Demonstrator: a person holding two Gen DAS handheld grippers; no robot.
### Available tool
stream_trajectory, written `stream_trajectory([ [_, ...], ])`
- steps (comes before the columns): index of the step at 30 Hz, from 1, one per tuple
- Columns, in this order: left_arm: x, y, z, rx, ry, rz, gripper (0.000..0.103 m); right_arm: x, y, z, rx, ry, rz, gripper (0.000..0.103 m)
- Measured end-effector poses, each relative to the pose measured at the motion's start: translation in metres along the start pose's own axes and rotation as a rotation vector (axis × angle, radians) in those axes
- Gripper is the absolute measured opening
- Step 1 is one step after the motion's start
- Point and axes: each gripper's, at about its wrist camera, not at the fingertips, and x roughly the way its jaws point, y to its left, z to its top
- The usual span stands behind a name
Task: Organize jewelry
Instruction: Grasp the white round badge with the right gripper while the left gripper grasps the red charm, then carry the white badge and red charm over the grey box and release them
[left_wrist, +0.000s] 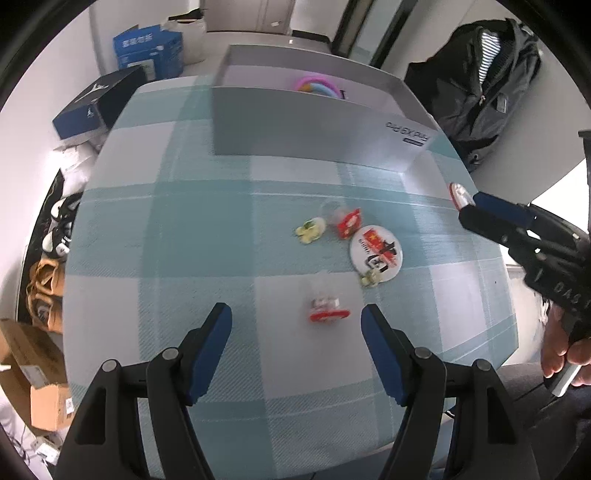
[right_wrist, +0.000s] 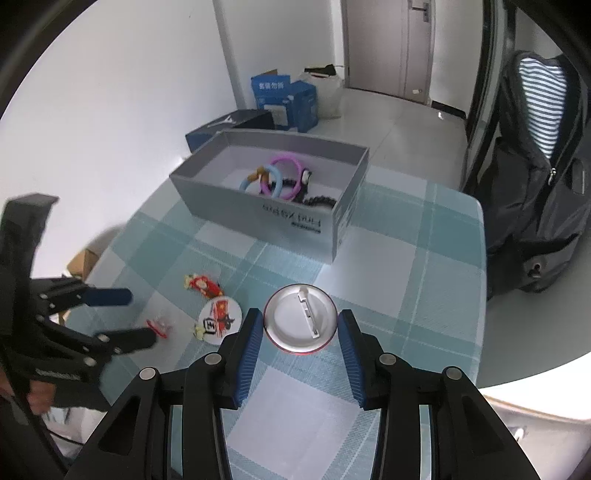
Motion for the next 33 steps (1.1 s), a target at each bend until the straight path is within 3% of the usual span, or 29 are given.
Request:
stream_trajectory([
  [8, 0.003, -0.019, -0.002, 0.099, 0.009, 0.042, 0.067, -0.008, -0.004, 0.006, 0.014, -0.025, 0.03, 0.04],
  [9, 0.003, -0.021, -0.003, 0.112, 0.007, 0.046, 0.062, -0.008, -0.004, 0.007, 0.015, -0.026, 0.032, 0.04],
  [10, 0.003, -0.022, -0.004, 0.12, 0.01, 0.047, 0.047, -0.008, -0.005, 0.007, 0.016, -0.026, 0.035, 0.04],
  [11, 0.004, -0.023, -0.004, 0.127, 0.02, 0.046, 0.04, -0.01, -0.007, 0.007, 0.018, -0.027, 0.037, 0.04],
  [16, 0.004, -0.023, -0.005, 0.139, 0.026, 0.03, 0.019, -0.014, -0.009, 0.007, 0.028, -0.037, 0.042, 0.04],
  [33, -0.017, -0.006, 0.001, 0.05, -0.037, -0.027, 0.016, -0.013, -0.004, 0.015, 0.04, -0.043, 0.055, 0.04],
])
